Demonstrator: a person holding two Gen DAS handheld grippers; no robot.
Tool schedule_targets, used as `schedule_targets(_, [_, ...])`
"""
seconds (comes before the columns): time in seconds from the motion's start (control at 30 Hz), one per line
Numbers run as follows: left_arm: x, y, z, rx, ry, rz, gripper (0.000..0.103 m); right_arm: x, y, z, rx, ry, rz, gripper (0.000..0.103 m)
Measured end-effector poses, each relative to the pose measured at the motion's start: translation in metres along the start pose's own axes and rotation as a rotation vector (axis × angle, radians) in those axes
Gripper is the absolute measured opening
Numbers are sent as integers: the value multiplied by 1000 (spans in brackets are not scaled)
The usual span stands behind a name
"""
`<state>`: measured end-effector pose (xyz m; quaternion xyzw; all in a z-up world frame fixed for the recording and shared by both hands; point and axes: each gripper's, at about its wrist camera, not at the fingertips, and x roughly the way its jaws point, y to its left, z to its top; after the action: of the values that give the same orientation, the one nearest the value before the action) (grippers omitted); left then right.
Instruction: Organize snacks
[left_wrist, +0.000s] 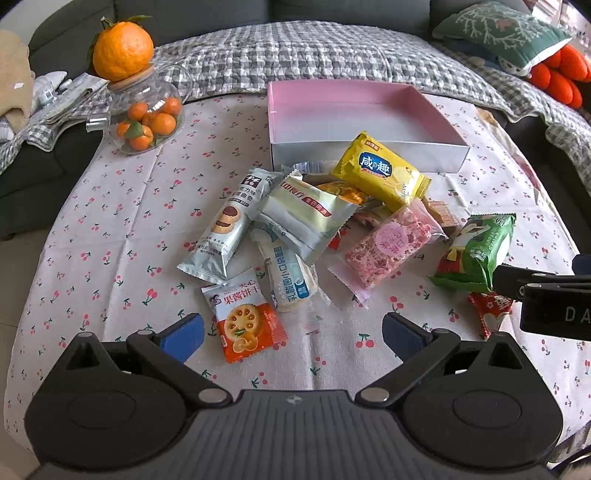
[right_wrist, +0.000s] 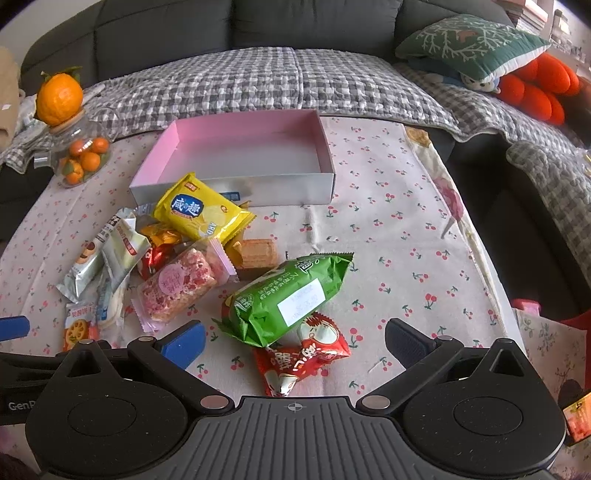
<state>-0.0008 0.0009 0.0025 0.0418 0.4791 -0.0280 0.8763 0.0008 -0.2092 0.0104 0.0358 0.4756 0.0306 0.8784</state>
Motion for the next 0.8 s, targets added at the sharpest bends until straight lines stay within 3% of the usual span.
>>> schedule_targets(0.8, [1,-1,-2,-1,0,-1,103,1,1,-1,-4,3,-3,103])
